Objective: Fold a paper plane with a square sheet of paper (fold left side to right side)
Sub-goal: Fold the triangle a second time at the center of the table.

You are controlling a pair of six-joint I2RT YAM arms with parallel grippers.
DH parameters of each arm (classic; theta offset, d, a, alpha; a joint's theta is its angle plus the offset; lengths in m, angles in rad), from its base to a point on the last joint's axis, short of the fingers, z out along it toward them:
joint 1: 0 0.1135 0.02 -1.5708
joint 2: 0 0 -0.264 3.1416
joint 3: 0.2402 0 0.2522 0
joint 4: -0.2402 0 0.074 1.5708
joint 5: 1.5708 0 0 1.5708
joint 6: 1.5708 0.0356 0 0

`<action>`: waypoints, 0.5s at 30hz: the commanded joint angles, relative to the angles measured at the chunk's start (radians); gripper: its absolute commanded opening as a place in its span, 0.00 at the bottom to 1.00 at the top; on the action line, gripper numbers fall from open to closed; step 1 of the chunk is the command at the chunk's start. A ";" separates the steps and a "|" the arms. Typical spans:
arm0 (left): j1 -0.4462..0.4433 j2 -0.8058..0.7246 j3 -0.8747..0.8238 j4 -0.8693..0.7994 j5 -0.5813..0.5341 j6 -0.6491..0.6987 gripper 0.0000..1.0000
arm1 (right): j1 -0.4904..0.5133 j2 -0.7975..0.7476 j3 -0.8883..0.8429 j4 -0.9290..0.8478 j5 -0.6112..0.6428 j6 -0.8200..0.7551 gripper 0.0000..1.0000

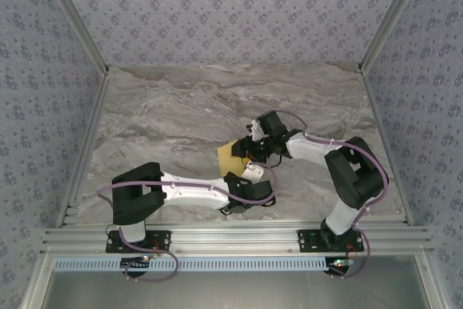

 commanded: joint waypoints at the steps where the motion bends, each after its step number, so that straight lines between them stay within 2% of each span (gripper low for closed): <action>1: -0.013 0.016 0.032 -0.049 -0.040 0.005 0.63 | 0.002 0.005 0.025 -0.035 -0.009 0.009 0.50; 11: -0.014 -0.006 0.024 -0.022 -0.015 0.029 0.30 | 0.002 0.010 0.033 -0.072 0.015 -0.019 0.50; 15: -0.015 -0.021 0.015 -0.019 -0.014 0.030 0.21 | 0.002 0.010 0.039 -0.089 0.022 -0.031 0.50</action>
